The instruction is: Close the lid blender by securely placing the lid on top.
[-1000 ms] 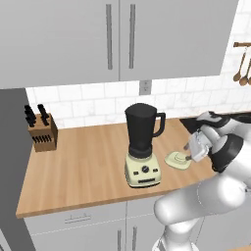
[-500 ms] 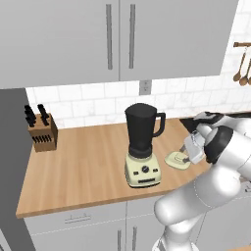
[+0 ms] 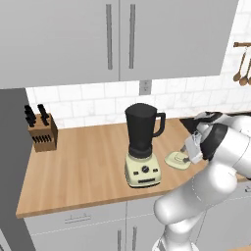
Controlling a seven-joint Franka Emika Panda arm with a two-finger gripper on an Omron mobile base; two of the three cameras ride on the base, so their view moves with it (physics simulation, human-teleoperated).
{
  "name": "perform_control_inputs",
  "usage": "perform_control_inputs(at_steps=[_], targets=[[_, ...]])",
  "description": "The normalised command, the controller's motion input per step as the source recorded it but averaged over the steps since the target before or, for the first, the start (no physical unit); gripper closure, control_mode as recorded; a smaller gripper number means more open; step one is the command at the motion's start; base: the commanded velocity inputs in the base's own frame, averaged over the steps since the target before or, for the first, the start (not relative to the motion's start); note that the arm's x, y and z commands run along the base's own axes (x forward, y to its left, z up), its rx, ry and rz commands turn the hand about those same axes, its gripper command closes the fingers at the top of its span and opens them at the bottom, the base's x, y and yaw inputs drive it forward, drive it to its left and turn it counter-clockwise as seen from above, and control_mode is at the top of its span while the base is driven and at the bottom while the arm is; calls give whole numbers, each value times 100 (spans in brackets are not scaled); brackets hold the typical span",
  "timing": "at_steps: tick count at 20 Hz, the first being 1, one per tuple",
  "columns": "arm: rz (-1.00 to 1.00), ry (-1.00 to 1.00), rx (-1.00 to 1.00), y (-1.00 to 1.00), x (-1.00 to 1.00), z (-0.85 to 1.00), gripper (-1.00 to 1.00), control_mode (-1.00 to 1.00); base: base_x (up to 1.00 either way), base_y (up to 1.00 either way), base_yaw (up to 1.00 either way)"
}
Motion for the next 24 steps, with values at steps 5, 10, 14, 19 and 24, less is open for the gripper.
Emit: perform_control_inputs(at_steps=[5, 10, 14, 19, 24], targets=[[-13, 0, 0, 0, 0, -3, -100, -100, 0, 0, 0], [-1, 1, 0, 0, 0, -33, -100, -100, 0, 0, 0], [0, 0, 0, 0, 5, -24, -100, -100, 0, 0, 0], [0, 0, 0, 0, 9, -4, -100, -100, 0, 0, 0], [0, 1, 0, 0, 7, -7, 100, -100, 0, 0, 0]])
